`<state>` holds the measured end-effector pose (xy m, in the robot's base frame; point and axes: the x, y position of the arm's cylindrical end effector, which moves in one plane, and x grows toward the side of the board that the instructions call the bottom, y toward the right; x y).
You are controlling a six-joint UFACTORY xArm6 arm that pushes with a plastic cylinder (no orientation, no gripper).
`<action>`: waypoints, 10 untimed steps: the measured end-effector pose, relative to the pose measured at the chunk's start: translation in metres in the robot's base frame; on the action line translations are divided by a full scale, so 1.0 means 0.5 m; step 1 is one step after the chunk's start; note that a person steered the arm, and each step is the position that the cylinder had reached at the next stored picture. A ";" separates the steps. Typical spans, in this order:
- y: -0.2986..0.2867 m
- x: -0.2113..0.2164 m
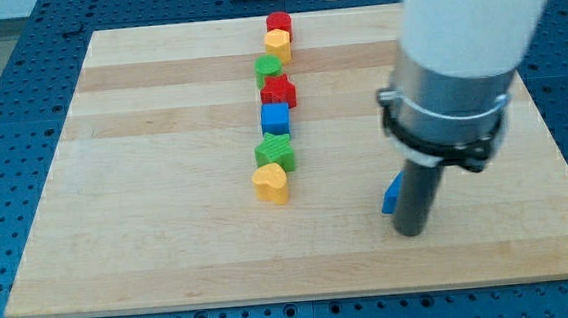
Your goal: Move the blue triangle towards the right center
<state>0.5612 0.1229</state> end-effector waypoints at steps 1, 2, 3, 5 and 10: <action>0.066 -0.023; 0.110 -0.047; 0.105 0.003; 0.016 -0.005; -0.112 -0.064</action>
<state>0.5291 0.0670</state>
